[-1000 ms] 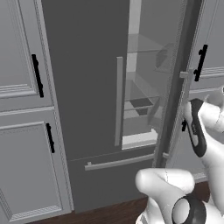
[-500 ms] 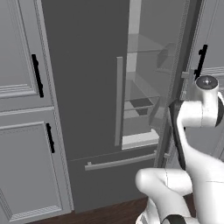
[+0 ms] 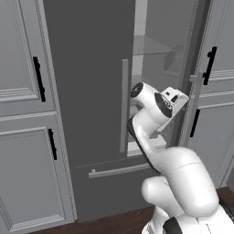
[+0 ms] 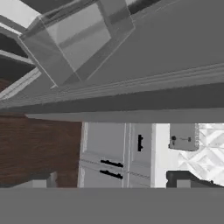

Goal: Take the strawberry from the fridge and place it on top of the pancake, located on the dining counter.

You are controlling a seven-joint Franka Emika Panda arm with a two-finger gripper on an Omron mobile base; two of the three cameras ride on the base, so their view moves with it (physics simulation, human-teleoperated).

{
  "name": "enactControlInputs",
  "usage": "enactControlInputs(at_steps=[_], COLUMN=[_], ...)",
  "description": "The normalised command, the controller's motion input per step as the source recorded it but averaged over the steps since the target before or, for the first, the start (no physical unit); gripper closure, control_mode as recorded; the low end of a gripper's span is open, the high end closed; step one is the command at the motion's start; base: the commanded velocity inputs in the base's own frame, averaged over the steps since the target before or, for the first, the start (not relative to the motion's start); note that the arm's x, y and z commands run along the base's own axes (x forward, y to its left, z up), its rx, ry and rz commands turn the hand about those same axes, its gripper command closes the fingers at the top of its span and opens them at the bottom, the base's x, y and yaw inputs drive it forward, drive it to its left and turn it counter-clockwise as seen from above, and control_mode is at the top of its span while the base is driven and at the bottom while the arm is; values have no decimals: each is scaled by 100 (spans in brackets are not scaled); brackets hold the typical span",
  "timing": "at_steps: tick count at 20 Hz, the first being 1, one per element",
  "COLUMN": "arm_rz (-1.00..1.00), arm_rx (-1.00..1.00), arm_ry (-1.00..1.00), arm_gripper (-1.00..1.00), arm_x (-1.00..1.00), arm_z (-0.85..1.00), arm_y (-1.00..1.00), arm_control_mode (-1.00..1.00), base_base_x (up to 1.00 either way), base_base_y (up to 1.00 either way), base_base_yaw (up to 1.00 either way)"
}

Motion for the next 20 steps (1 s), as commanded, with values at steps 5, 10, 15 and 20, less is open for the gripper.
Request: enactControlInputs(at_steps=[5,10,15,20], arm_rz=[22,16,13,7], arm_rx=[-28,-15,-8,-1], arm_ry=[49,27,25,15], arm_gripper=[-100,-100,-100,-100], arm_x=[70,40,20,3], arm_z=[0,0,0,0], arm_y=[4,0,-1,-26], arm_control_mode=[-100,-100,-100,-100], base_base_x=[0,0,0,0], base_base_y=[0,0,0,0], base_base_yaw=[0,0,0,0])
